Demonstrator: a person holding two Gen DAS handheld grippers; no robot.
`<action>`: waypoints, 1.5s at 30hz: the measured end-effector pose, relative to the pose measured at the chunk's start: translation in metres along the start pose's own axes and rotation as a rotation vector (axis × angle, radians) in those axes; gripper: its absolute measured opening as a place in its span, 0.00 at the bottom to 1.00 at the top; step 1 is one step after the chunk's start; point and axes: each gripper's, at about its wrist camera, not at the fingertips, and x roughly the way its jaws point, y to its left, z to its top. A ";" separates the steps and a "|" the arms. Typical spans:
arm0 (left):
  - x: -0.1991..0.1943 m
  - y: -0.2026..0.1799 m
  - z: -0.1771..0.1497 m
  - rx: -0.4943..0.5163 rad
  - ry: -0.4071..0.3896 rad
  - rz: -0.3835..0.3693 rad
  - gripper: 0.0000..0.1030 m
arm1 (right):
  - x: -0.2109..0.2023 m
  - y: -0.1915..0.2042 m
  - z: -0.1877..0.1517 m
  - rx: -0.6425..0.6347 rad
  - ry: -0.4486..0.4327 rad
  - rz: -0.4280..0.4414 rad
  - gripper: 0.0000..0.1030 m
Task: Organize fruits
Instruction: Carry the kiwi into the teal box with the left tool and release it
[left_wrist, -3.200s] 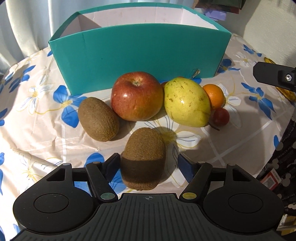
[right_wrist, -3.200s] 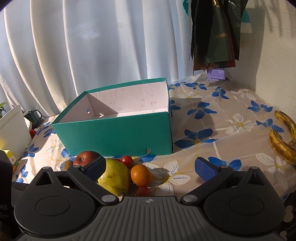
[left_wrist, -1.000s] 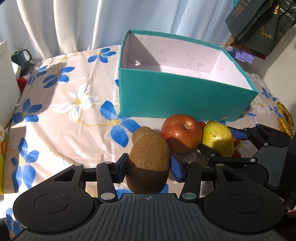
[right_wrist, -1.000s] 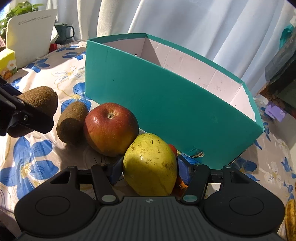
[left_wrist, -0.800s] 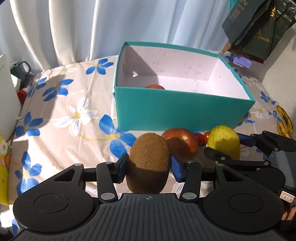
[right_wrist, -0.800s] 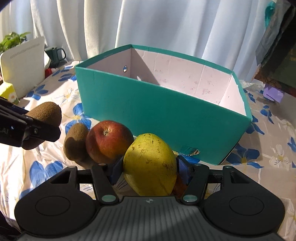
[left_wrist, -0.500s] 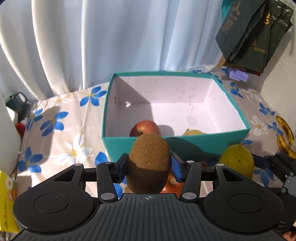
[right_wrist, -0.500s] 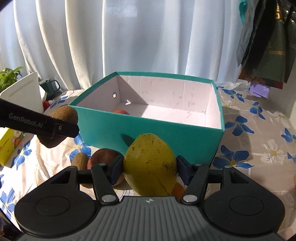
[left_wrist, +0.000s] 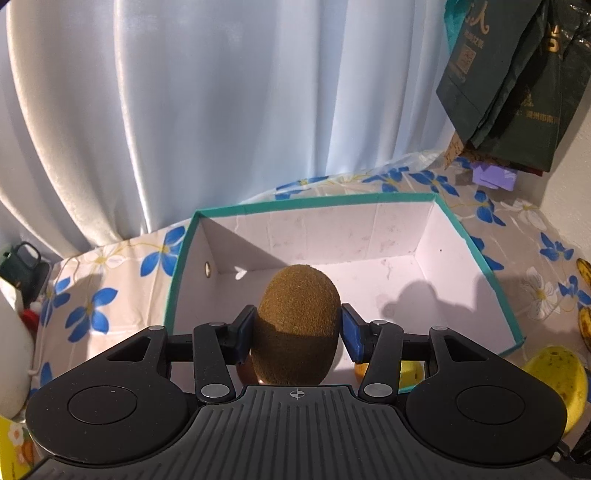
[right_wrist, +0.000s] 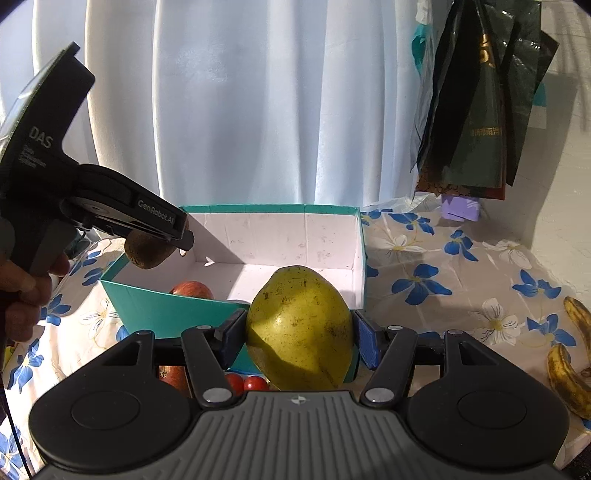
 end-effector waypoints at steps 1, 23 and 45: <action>0.005 -0.002 0.001 0.001 0.005 0.006 0.51 | 0.001 -0.001 0.000 0.002 0.001 -0.003 0.60; 0.096 -0.020 0.004 0.019 0.163 0.031 0.51 | 0.005 -0.014 0.001 0.046 -0.003 -0.038 0.60; 0.113 -0.022 0.010 0.011 0.278 0.047 0.55 | -0.003 -0.017 0.004 0.059 -0.021 -0.074 0.60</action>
